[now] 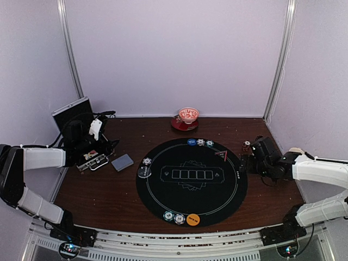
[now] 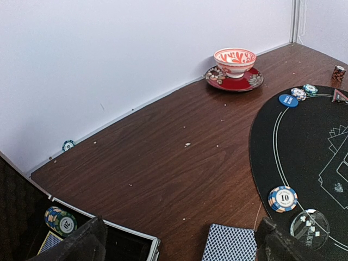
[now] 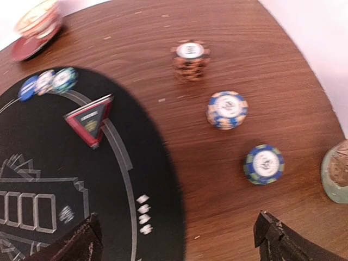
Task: Distribute texas hold em gaming equipment
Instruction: Pick up the pile of poker chips from the pile of poker chips.
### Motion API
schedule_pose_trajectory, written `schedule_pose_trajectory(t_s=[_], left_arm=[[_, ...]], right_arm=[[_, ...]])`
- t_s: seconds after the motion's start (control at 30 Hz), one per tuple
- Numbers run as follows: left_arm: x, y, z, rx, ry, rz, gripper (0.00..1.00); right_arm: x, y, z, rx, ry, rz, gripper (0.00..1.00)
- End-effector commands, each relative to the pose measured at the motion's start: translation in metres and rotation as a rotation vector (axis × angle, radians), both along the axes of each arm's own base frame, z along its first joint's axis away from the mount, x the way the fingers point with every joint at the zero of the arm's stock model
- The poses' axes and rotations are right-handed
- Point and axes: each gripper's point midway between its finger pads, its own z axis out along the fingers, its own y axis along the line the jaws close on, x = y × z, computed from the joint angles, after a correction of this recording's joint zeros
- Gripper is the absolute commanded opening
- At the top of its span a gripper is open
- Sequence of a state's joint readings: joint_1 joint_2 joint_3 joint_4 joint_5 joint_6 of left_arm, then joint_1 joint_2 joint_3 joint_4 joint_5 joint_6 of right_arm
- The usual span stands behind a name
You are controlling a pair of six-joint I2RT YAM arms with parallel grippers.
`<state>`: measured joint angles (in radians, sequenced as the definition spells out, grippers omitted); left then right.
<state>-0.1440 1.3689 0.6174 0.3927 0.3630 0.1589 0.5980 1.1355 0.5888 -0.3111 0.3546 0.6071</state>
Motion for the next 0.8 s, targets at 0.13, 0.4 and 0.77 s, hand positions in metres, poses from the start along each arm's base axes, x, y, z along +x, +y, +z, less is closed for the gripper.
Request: schedule_pose_trajectory(t_s=[0.13,0.4,0.77], left_arm=[[0.004,-0.003,0.026,-0.008,-0.078,-0.015,0.98],[0.003,-0.003,0.027,-0.012,-0.079,-0.019,0.98],[0.002,-0.004,0.027,-0.017,-0.079,-0.025,0.98]], right_arm=[[0.014,-0.068,-0.018,-0.053,0.002,-0.282,0.95],[0.022,-0.101,-0.013,-0.045,-0.041,-0.430,0.89],[0.027,-0.107,-0.052,-0.026,0.044,-0.448,0.83]])
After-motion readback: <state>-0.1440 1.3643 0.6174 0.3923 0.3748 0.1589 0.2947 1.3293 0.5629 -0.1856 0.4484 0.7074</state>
